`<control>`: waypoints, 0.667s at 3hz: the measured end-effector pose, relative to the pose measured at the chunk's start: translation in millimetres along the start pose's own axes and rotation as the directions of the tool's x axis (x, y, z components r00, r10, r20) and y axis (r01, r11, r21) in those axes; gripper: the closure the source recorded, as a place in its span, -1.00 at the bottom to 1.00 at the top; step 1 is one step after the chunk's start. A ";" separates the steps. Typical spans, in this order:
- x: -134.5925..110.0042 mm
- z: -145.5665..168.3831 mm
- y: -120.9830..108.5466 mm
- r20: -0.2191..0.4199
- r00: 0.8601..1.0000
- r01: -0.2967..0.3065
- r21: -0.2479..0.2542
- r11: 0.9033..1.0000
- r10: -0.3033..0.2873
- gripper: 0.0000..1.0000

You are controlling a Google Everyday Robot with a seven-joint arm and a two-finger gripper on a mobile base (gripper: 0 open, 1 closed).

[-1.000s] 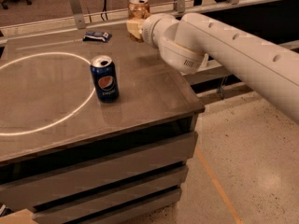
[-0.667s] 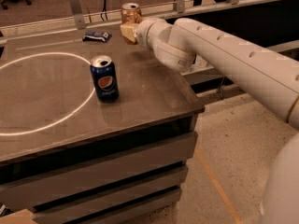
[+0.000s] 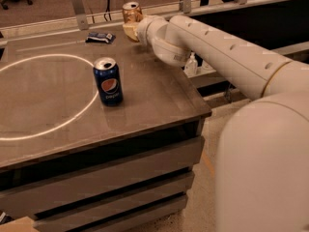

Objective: Move orange can near rxbar blueberry

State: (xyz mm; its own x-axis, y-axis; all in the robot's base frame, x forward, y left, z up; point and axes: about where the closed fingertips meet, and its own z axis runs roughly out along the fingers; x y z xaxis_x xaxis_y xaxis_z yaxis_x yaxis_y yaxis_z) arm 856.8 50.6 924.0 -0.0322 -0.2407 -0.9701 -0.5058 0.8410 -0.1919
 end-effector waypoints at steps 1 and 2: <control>4.7 38.0 -2.4 0.003 1.000 0.008 -0.016 1.000 -0.008 1.00; 1.6 55.5 -2.7 0.013 1.000 0.004 -0.036 0.999 -0.003 1.00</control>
Offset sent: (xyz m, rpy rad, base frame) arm 0.0979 0.0249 0.0162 0.0113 0.0062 0.0674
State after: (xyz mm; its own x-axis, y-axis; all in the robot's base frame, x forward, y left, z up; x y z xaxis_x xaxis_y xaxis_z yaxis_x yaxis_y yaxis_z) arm 906.0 74.8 914.7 -0.0197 -0.2373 -0.9712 -0.5369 0.8220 -0.1900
